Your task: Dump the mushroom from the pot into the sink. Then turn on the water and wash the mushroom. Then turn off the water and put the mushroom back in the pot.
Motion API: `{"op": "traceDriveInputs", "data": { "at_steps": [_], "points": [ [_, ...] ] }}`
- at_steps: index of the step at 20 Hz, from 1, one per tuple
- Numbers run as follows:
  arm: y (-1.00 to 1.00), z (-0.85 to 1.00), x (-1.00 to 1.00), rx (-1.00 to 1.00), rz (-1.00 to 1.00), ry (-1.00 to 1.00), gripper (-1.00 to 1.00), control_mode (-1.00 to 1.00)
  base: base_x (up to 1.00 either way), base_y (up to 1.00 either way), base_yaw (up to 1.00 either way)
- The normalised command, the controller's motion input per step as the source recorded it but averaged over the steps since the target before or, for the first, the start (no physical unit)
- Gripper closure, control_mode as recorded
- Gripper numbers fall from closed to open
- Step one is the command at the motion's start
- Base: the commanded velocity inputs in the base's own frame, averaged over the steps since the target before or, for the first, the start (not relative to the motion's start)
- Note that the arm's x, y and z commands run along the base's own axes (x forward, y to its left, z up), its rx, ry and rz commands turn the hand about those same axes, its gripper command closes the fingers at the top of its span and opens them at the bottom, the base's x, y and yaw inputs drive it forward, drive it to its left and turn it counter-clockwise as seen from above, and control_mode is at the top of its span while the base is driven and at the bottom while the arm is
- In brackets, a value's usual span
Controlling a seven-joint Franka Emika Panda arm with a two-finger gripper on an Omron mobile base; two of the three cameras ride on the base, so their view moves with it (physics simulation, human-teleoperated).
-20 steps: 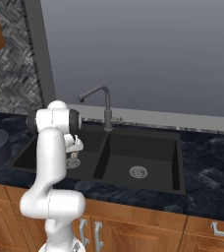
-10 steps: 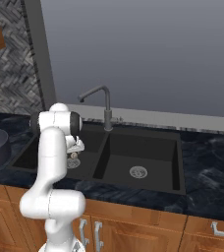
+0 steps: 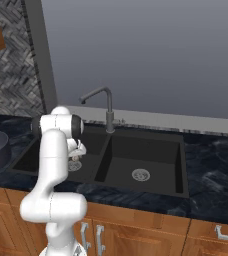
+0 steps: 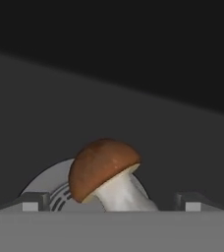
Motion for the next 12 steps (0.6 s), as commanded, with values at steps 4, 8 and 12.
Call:
{"op": "traceDriveInputs", "data": {
  "at_steps": [4, 8, 12],
  "points": [
    [-0.01, -0.17, 0.09, 0.00, 0.00, 0.00, -1.00, -1.00, 0.00, 0.00, 0.00],
    [-0.05, -0.16, 0.15, 0.00, 0.00, 0.00, -1.00, -1.00, 0.00, 0.00, 0.00],
    [-0.04, -0.14, 0.21, 0.00, 0.00, 0.00, -1.00, -1.00, 0.00, 0.00, 0.00]
  ]
}}
